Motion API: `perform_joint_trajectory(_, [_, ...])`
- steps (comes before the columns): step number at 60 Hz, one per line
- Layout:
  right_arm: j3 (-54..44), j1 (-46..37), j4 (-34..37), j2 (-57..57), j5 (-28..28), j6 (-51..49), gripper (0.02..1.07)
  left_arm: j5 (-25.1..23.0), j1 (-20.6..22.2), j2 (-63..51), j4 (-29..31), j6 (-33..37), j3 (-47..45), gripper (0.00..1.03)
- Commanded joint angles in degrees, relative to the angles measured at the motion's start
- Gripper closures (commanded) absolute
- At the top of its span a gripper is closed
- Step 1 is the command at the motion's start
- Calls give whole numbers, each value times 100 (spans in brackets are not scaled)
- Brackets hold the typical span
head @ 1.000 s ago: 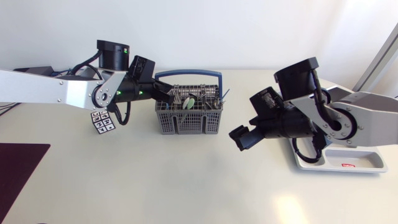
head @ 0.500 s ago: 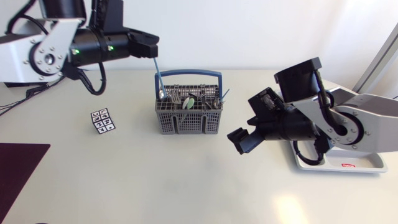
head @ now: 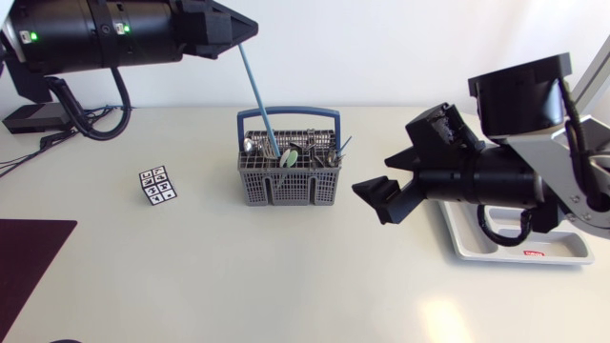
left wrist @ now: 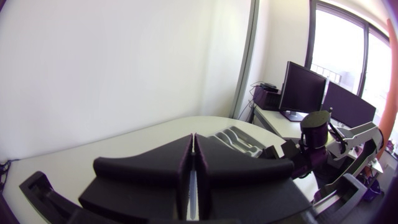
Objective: Transfer all utensils from the basket to the drawer tray.
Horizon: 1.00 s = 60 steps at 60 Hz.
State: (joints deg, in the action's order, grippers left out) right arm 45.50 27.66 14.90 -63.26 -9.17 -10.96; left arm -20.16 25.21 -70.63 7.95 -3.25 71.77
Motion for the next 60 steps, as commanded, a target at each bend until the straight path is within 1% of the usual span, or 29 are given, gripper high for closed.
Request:
perform_joint_trajectory(1, [258, 55, 92, 51, -191, -3, 7, -330, 72, -258, 111, -449, 276, 100])
perform_joint_trajectory(8, [434, 213, 128, 51, -481, 41, 7, -735, 168, -583, 199, -704, 355, 100])
perform_joint_trajectory(9, [469, 240, 136, 34, -507, 59, 8, -902, 168, -671, 225, -774, 391, 100])
perform_joint_trajectory(10, [522, 284, 172, 7, -560, 59, 9, -1025, 168, -759, 260, -853, 435, 100])
perform_joint_trajectory(13, [618, 380, 198, -54, -621, 59, 12, -1174, 177, -882, 278, -941, 479, 100])
perform_joint_trajectory(19, [812, 504, 251, -213, -656, 68, 12, -1350, 239, -1102, 313, -1029, 558, 100])
perform_joint_trajectory(21, [873, 530, 251, -274, -709, 85, 15, -1367, 274, -1146, 330, -1029, 575, 100])
perform_joint_trajectory(25, [979, 547, 251, -459, -788, 85, 16, -1614, 291, -1313, 339, -1222, 663, 100])
perform_joint_trajectory(30, [1075, 530, 259, -634, -973, 103, 18, -1631, 344, -1392, 330, -1284, 725, 100])
perform_joint_trajectory(32, [1093, 539, 259, -696, -1078, 103, 23, -1631, 379, -1418, 322, -1310, 742, 100])
perform_joint_trajectory(36, [1119, 556, 242, -740, -1087, 103, 29, -1631, 450, -1480, 313, -1310, 777, 100])
perform_joint_trajectory(41, [1128, 556, 224, -749, -1096, 112, 40, -1631, 458, -1541, 304, -1310, 795, 100])
perform_joint_trajectory(51, [1102, 547, 119, -828, -1122, 182, 81, -1631, 458, -1612, 216, -1310, 777, 100])
perform_joint_trajectory(54, [1102, 547, 110, -845, -1122, 235, 85, -1622, 458, -1629, 181, -1310, 769, 100])
perform_joint_trajectory(56, [1111, 547, 101, -845, -1122, 261, 90, -1622, 467, -1638, 146, -1310, 760, 100])
perform_joint_trajectory(60, [1111, 539, 101, -854, -1122, 288, 96, -1622, 467, -1638, 128, -1319, 760, 100])
